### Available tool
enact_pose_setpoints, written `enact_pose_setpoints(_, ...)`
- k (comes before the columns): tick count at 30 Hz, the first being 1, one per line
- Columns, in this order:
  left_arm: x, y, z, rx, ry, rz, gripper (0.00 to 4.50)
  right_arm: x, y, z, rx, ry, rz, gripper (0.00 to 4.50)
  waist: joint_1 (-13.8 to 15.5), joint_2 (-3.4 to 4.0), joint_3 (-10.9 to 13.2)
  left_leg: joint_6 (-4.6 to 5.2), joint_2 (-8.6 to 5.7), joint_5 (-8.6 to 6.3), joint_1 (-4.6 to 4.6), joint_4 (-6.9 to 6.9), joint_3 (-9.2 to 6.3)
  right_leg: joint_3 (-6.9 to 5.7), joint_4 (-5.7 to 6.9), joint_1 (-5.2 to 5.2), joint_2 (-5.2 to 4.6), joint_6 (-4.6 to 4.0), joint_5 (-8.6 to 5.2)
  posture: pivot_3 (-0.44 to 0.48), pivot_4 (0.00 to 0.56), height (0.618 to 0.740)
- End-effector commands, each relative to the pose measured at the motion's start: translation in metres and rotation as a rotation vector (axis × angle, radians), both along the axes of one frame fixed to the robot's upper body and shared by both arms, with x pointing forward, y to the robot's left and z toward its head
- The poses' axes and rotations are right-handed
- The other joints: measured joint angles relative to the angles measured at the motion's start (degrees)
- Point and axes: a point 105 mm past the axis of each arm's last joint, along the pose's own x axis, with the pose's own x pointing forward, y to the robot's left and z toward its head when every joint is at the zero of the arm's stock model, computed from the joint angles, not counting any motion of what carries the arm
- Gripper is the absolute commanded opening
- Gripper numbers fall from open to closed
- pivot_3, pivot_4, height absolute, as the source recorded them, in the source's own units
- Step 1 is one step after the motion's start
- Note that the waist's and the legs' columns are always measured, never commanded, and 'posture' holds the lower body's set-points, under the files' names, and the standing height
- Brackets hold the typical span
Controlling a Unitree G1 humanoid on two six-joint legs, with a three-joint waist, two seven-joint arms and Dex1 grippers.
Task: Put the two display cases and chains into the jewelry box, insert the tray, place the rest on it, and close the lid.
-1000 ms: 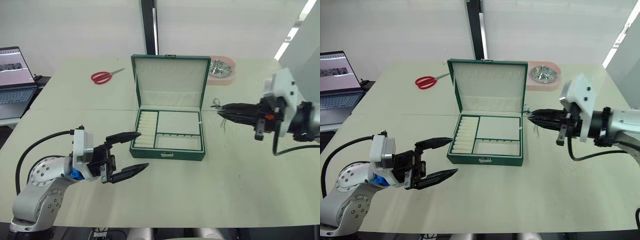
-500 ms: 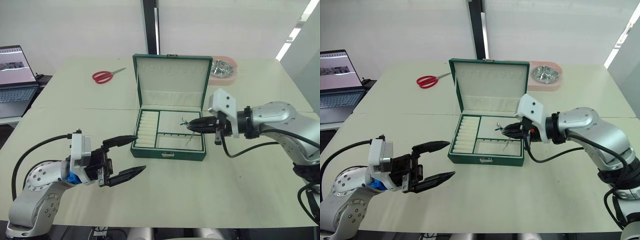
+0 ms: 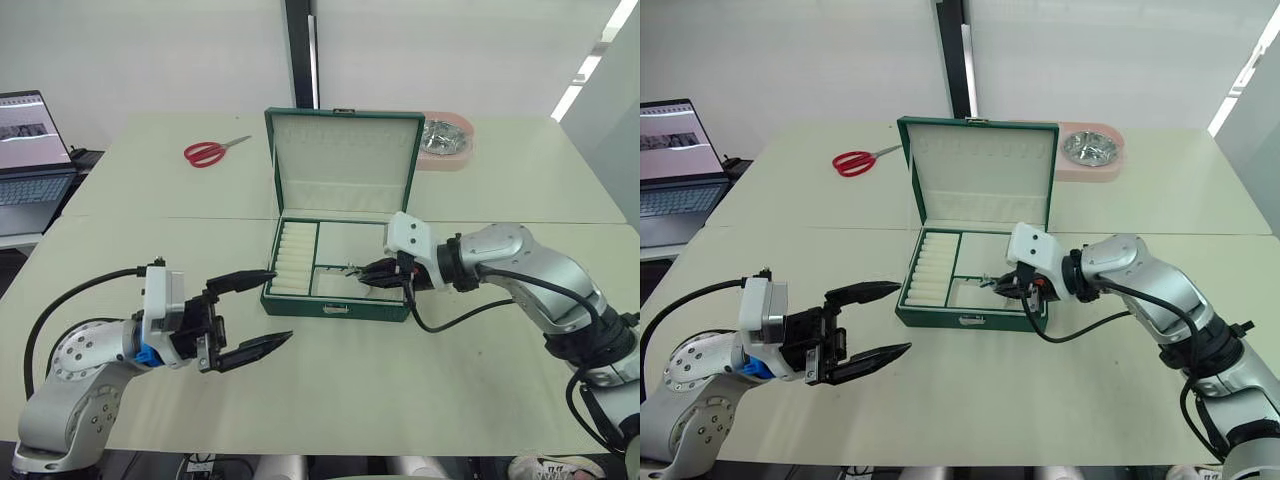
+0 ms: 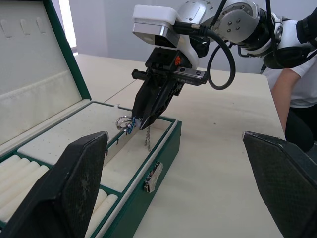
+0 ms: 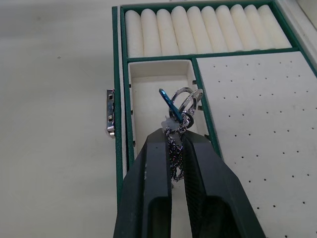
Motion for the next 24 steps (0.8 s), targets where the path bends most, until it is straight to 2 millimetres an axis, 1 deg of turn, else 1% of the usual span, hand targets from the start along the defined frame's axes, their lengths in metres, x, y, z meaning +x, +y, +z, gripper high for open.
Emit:
enact_pose_setpoints(1,-0.001,-0.001,0.004,-0.001,-0.030,-0.008,4.50,0.000,0.004,0.008,-0.011,-0.027,0.022,0.11,0.00,0.00,0.00,0.00,0.00,0.00,0.00,0.00,0.00,0.00,0.00,0.00,0.00,0.00,0.00,0.000,0.150,0.740)
enact_pose_setpoints(4,-0.001,-0.002,0.003,-0.003,-0.026,-0.011,4.50,-0.002,0.005,0.007,-0.015,-0.022,0.033,0.11,0.00,0.00,0.00,0.00,0.00,0.00,-0.01,0.00,0.00,-0.01,0.00,0.00,0.00,0.00,0.00,0.000,0.150,0.740)
enact_pose_setpoints(6,-0.002,-0.001,0.002,-0.005,-0.025,-0.012,4.50,-0.002,0.005,0.008,-0.015,-0.023,0.035,0.82,0.00,0.00,0.00,0.00,0.00,0.00,0.00,0.00,-0.01,-0.01,0.00,0.00,0.00,0.00,0.00,0.000,0.150,0.740)
enact_pose_setpoints(7,-0.002,-0.001,0.002,-0.007,-0.027,-0.010,4.50,-0.002,0.005,0.009,-0.013,-0.025,0.035,0.96,0.00,0.00,0.00,0.00,0.00,0.00,0.00,0.00,-0.01,-0.01,0.00,0.00,0.00,0.00,0.00,0.000,0.150,0.740)
enact_pose_setpoints(9,-0.001,-0.001,0.003,-0.017,-0.035,0.000,4.50,-0.002,0.006,0.010,-0.005,-0.031,0.036,1.41,0.00,0.01,0.00,0.00,0.00,0.00,0.00,0.00,-0.01,-0.01,0.00,0.00,0.00,0.00,0.00,0.000,0.150,0.740)
enact_pose_setpoints(12,0.000,-0.001,0.003,-0.030,-0.032,0.009,4.50,-0.001,0.007,0.016,0.018,-0.045,0.034,2.24,0.00,0.00,0.00,0.00,0.00,0.00,0.00,0.00,-0.01,-0.02,0.00,0.00,0.00,0.00,0.00,0.000,0.150,0.740)
enact_pose_setpoints(16,0.005,0.003,0.002,-0.037,-0.010,0.059,4.50,-0.002,0.004,0.031,0.078,-0.095,0.022,3.31,0.00,0.01,0.01,0.00,0.00,0.00,-0.01,0.00,-0.01,-0.02,0.00,0.00,-0.01,0.00,0.00,0.000,0.150,0.740)
enact_pose_setpoints(17,0.007,0.004,0.003,-0.042,-0.003,0.083,4.50,-0.002,0.001,0.035,0.096,-0.114,0.007,3.72,0.00,0.01,0.01,0.01,-0.01,0.00,-0.01,0.00,-0.01,-0.02,0.00,0.00,-0.01,0.00,0.00,0.000,0.150,0.740)
enact_pose_setpoints(19,0.014,0.008,0.006,-0.069,0.012,0.140,4.50,-0.004,-0.006,0.042,0.132,-0.149,-0.012,4.37,0.01,0.01,0.01,0.00,0.00,0.00,-0.01,-0.01,-0.03,-0.03,0.00,0.00,-0.01,0.00,0.00,0.000,0.150,0.740)
enact_pose_setpoints(20,0.018,0.011,0.008,-0.080,0.017,0.174,4.50,-0.005,-0.012,0.046,0.154,-0.164,-0.036,4.47,0.12,-0.01,0.01,0.01,-0.01,0.00,-0.01,-0.01,-0.03,-0.03,0.00,0.00,-0.01,0.00,0.00,0.000,0.150,0.740)
enact_pose_setpoints(22,0.026,0.019,0.012,-0.095,0.019,0.256,4.50,-0.010,-0.023,0.053,0.201,-0.183,-0.067,4.47,0.27,-0.03,0.02,0.01,-0.02,0.00,-0.04,0.00,-0.07,-0.03,-0.01,0.02,-0.01,0.00,0.00,0.000,0.150,0.740)
enact_pose_setpoints(24,0.037,0.030,0.015,-0.098,-0.025,0.356,4.50,-0.017,-0.036,0.056,0.230,-0.192,-0.111,4.47,0.32,-0.03,0.03,0.01,-0.04,0.00,-0.07,0.00,-0.08,-0.03,-0.03,0.01,-0.01,0.00,0.00,0.000,0.150,0.740)
